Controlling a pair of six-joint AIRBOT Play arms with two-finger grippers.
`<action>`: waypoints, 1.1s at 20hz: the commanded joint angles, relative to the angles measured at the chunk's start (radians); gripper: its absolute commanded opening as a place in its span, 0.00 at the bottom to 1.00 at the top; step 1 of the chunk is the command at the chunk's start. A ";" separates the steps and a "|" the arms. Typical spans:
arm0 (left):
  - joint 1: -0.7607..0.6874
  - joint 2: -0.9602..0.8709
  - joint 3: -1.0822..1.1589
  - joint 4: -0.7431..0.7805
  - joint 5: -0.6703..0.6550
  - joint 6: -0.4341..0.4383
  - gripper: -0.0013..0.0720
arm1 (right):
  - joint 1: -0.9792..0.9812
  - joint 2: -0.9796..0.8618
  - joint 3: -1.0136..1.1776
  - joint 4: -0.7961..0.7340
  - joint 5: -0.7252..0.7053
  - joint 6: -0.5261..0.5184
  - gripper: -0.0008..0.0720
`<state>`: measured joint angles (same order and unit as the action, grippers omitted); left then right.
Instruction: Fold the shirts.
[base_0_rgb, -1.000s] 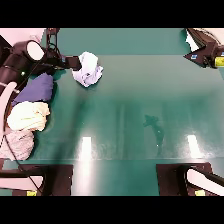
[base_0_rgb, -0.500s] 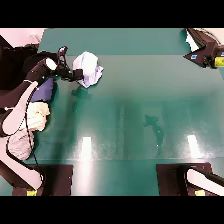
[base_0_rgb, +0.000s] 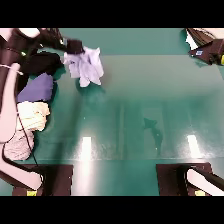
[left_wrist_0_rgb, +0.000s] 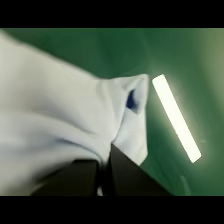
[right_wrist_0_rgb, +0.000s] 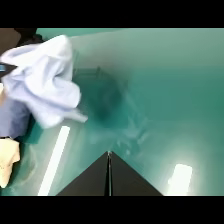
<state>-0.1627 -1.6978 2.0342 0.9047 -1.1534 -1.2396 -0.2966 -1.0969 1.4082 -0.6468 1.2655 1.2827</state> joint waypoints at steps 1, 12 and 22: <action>-0.070 0.156 0.065 -0.210 -0.104 0.148 0.04 | 0.000 0.068 0.001 -0.002 -0.037 0.000 0.04; -0.221 0.284 -0.276 0.163 -0.192 0.033 0.20 | 0.000 0.177 0.000 -0.010 -0.003 0.000 0.04; -0.003 0.373 -0.809 0.213 -0.219 -0.080 0.93 | 0.000 0.174 0.000 -0.010 0.047 0.000 0.04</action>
<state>-0.1959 -1.3666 1.4075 1.1019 -1.4067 -1.3052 -0.2966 -0.9241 1.4086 -0.6579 1.2976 1.2827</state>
